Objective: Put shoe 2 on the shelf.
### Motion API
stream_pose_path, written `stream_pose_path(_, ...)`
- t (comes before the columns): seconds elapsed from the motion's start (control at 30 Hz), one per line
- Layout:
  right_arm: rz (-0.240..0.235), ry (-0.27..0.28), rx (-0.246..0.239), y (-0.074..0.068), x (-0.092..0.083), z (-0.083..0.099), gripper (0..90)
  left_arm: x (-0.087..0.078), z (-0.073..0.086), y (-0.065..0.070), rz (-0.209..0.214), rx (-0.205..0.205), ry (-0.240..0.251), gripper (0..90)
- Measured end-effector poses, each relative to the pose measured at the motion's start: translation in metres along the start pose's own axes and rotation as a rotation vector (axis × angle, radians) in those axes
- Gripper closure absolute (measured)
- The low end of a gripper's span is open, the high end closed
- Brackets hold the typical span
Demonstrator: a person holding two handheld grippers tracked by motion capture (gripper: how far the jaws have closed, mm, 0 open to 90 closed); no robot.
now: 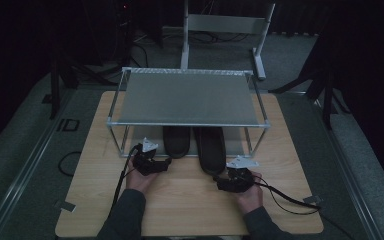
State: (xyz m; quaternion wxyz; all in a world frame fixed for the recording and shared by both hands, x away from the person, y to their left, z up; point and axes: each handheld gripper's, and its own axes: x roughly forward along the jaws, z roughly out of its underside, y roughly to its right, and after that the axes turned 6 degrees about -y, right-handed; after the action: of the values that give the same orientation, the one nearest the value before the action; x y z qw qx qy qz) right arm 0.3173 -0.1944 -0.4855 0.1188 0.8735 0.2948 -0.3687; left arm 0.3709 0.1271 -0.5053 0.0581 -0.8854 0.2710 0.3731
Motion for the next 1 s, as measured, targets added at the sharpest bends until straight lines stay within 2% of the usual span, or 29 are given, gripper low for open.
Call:
stream_pose_path(0.27,0.002,0.007,-0.003,0.001,0.009,-0.008,32.3,0.0,0.0,0.0,0.002,-0.001,0.0,23.6)
stream_pose_path(0.7,0.049,0.031,-0.014,0.003,0.026,-0.022,34.8,0.0,0.0,0.0,0.004,0.0,0.0,23.5)
stream_pose_path(0.9,0.069,0.037,0.005,0.008,0.034,-0.028,35.2,0.0,0.0,0.0,0.005,-0.001,0.001,23.5)
stream_pose_path(1.0,0.058,0.04,0.011,0.01,0.038,-0.031,35.2,0.0,0.0,0.0,0.004,0.001,0.0,23.6)
